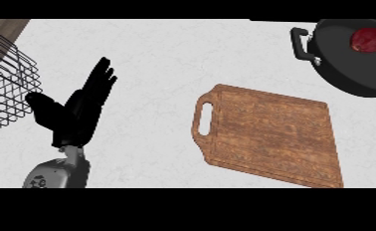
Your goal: Pick the pear from the cutting board and place it in the pot
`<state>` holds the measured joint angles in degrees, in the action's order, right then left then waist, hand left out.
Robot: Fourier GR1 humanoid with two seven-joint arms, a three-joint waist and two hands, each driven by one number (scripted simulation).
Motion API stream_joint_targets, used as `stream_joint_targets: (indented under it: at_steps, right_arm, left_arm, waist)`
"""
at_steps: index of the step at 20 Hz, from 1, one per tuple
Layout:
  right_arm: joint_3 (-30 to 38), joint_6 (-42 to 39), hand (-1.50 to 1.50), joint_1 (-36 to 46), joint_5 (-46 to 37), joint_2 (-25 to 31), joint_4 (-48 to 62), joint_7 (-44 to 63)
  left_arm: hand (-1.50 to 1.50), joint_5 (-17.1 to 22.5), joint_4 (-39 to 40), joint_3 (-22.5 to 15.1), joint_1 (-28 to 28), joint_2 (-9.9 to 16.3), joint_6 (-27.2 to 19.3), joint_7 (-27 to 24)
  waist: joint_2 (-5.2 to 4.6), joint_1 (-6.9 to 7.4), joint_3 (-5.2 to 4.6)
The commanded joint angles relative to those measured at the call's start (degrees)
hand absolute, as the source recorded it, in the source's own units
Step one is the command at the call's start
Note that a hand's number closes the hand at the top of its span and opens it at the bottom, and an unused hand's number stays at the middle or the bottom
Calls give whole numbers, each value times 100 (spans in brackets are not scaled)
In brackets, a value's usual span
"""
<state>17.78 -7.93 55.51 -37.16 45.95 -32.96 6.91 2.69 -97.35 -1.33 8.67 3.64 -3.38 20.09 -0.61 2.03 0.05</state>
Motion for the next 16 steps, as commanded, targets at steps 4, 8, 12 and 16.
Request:
stream_joint_targets:
  at_steps: [4, 8, 12, 16]
  right_arm:
    - [640, 82, -150, 291, 577, -342, 1016, -132]
    - [1151, 708, -150, 502, 978, -319, 983, -340]
    - [1660, 1605, -150, 244, 1291, -191, 950, -1051]
    - [2003, 1521, -150, 242, 1541, 417, 1149, -1184]
  left_arm:
    - [0, 20, 70, 79, -21, 91, 81, -41]
    - [0, 16, 83, 94, 162, -18, -32, -63]
    - [0, -108, 96, -63, -148, -100, -30, -293]
    - [0, 124, -107, 116, -98, 54, 94, -3]
  waist:
    - [-13, 10, 5]
    - [-17, -3, 6]
    - [-36, 6, 12]
    - [-12, -26, 9]
